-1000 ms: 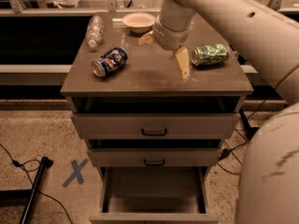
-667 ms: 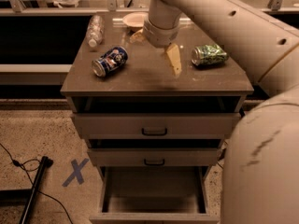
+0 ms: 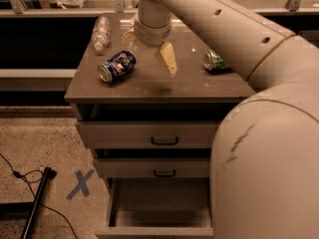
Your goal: Place pepsi can into bottom drawer
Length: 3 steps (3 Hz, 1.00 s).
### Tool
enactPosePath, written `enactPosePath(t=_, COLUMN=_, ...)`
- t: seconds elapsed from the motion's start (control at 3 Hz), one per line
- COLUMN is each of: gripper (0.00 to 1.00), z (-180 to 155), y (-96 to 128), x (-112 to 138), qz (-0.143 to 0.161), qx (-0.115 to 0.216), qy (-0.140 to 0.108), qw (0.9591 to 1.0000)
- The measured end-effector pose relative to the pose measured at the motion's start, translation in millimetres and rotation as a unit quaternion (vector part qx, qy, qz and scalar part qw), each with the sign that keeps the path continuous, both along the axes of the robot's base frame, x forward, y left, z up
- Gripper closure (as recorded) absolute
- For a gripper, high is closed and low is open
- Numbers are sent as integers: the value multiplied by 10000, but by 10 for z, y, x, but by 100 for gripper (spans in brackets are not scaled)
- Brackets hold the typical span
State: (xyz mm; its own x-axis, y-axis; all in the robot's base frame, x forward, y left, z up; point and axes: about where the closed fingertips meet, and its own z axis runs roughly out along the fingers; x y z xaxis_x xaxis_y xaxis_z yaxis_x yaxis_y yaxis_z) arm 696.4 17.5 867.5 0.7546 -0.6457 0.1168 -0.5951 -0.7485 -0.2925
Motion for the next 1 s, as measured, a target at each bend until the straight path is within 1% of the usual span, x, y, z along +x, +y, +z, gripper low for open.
enactPosePath(t=0.33, gripper=0, z=-63, y=284, x=58, qz=164, qx=60, qy=21, qw=9998)
enactPosePath(t=1.0, gripper=0, z=-289, y=603, x=93, qz=393, qx=56, qy=210, qw=9990)
